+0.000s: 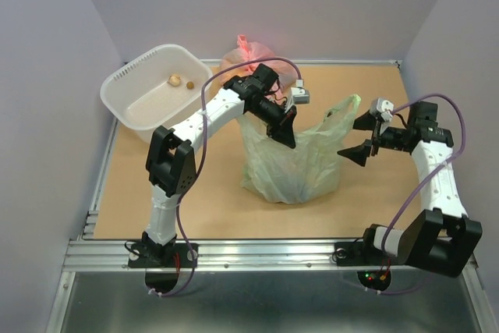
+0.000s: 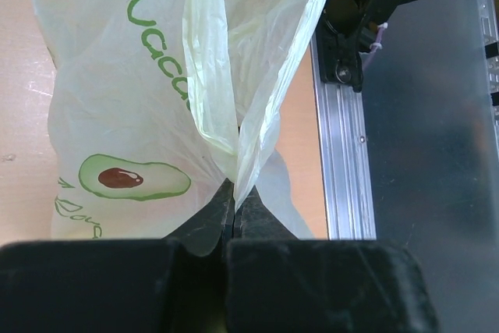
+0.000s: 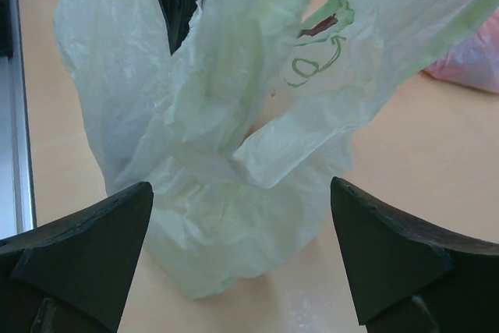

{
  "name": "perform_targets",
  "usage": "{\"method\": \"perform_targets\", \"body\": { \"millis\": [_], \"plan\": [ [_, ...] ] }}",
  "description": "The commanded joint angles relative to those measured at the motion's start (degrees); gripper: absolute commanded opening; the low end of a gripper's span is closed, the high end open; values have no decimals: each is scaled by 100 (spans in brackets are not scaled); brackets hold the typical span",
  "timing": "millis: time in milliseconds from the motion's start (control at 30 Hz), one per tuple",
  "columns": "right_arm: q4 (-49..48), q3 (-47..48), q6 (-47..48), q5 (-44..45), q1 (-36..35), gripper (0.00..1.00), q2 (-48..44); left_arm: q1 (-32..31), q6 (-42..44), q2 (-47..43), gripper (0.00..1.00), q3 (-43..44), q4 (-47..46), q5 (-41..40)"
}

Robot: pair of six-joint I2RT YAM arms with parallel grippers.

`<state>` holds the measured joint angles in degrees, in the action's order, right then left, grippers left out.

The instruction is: Place the fake fruits into the plastic bag and tie a complex knot

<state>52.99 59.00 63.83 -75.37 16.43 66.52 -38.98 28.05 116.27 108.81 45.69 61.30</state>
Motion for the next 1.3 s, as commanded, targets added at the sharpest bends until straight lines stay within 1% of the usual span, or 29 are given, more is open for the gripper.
{"method": "perform_targets", "body": {
  "millis": [0, 200, 300, 533, 600, 667, 733, 767, 800, 867, 900, 967, 1033, 1133, 1167, 1200, 1267],
  "plan": [
    [-237, -143, 1025, -1040, -8, 100, 422, -48, 148, -166, 0, 281, 177, 260],
    [-228, 181, 1500, -1286, -192, 100, 1274, -188, 209, -175, 0, 316, 318, 172],
    [-237, 453, 1492, -1375, -385, 100, 1564, -241, 122, -166, 0, 324, 300, 93],
    [-149, 446, 1158, -1568, -834, 100, 1654, -259, -2, -96, 0, 413, 203, -47],
    [-96, 402, 1053, -1603, -887, 95, 1557, -241, -124, -69, 0, 404, 107, -39],
    [-44, 375, 939, -1603, -956, 88, 1469, -206, -221, -60, 0, 334, 10, -13],
    [-43, 340, 719, -1568, -992, 66, 1408, -206, -239, -52, 0, 316, -51, -74],
    [-35, 349, 623, -1542, -992, 33, 1416, -189, -265, -69, 0, 307, -95, -126],
    [-52, 410, 300, -1455, -1001, 21, 1503, -171, -413, -121, 0, 237, -235, -249],
    [-52, 541, -123, -1340, -1001, 7, 1644, -127, -616, -227, 0, 105, -455, -407],
    [-52, 629, -534, -1279, -1001, 1, 1714, -49, -773, -367, 0, -17, -673, -513],
    [-61, 823, -845, -1269, -1010, 1, 1917, 66, -950, -464, 0, -27, -693, -689],
    [-70, 928, -1144, -1278, -1088, 1, 2022, 206, -916, -684, 0, -44, -553, -890],
    [-96, 1262, -1627, -1155, -1623, 1, 2303, 338, -767, -974, 0, -36, -193, -1041],
    [-105, 1506, -1794, -1094, -1764, 1, 2504, 347, -679, -1096, 0, -44, 43, -1093],
    [-131, 1683, -2239, -902, -1905, 1, 2610, 365, -600, -1167, 0, -105, 149, -1189],
    [-184, 2165, -2777, -804, -2186, 1, 2943, 408, -433, -1377, 0, -211, 369, -1295]
  ]
}}
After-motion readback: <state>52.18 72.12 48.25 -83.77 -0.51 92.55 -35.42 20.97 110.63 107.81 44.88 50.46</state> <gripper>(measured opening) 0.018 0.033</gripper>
